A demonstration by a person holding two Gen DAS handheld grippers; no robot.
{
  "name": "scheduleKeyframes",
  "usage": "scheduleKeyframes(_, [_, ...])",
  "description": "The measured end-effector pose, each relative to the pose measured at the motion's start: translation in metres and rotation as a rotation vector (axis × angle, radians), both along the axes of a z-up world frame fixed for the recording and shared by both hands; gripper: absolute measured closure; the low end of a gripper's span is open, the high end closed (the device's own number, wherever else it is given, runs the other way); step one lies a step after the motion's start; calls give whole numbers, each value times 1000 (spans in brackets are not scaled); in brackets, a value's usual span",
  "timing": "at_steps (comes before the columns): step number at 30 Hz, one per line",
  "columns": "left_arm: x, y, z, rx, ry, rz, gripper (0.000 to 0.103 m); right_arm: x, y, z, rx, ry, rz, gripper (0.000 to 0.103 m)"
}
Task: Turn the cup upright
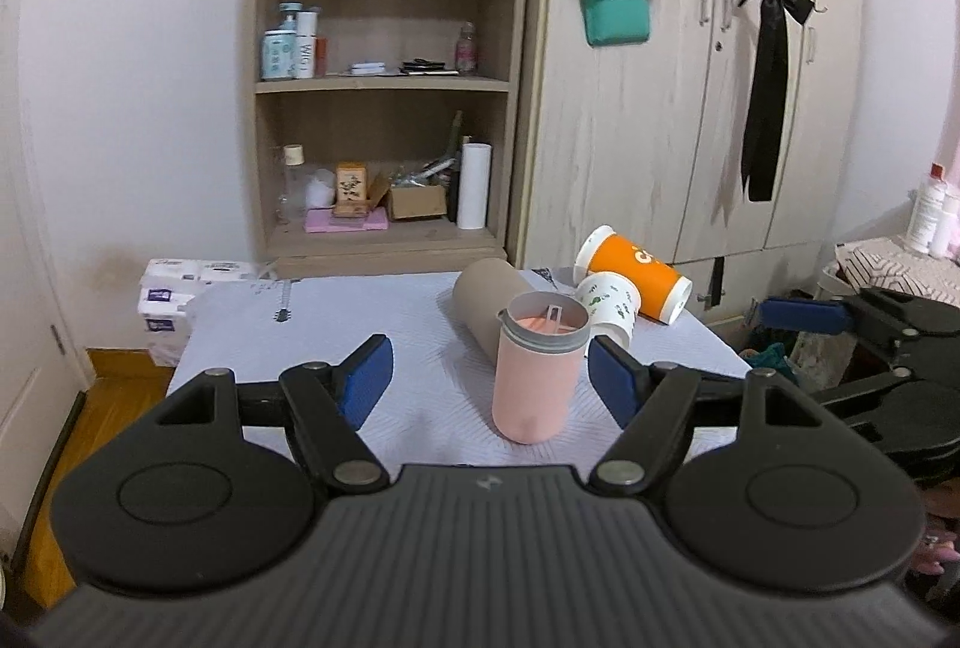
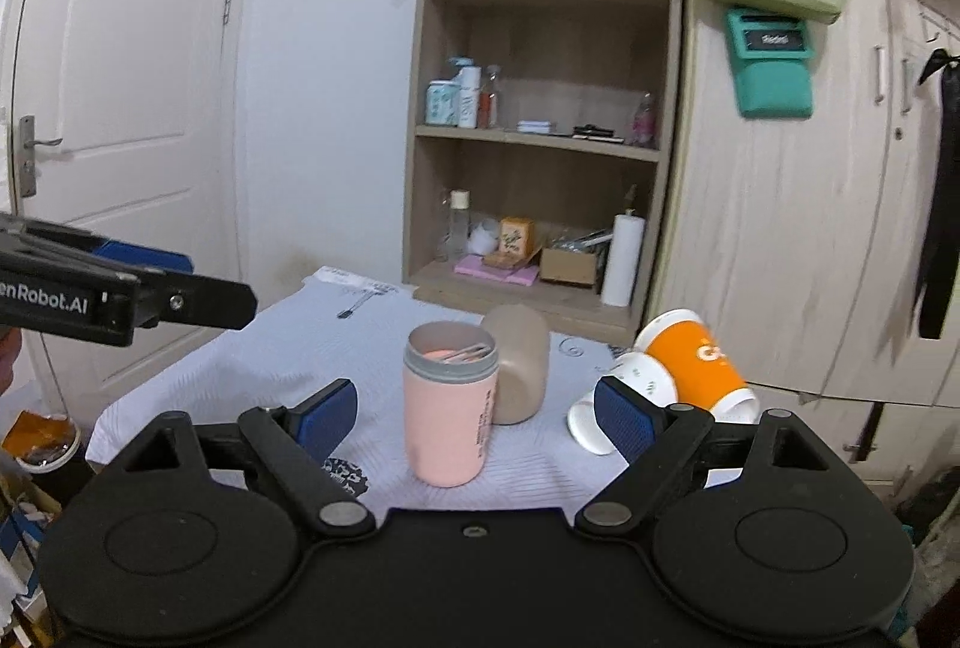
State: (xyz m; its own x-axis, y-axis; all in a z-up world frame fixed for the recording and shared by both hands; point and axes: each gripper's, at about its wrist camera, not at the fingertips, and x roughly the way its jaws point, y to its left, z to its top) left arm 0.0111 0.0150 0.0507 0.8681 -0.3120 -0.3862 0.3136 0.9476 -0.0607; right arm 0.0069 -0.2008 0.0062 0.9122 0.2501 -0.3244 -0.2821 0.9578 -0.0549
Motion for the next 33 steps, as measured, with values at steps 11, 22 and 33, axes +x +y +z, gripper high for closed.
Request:
scheduleKeyframes(11, [-30, 4, 3, 5, -68, 134, 25, -24, -3, 14, 9, -38, -93, 6])
scheduleKeyframes(22, [-39, 5, -7, -5, -109, 207, 3, -33, 3, 10, 27, -89, -176, 0])
scheduleKeyframes(33, [-30, 11, -25, -15, -84, 235, 0, -39, 10, 7, -7, -151, -224, 0])
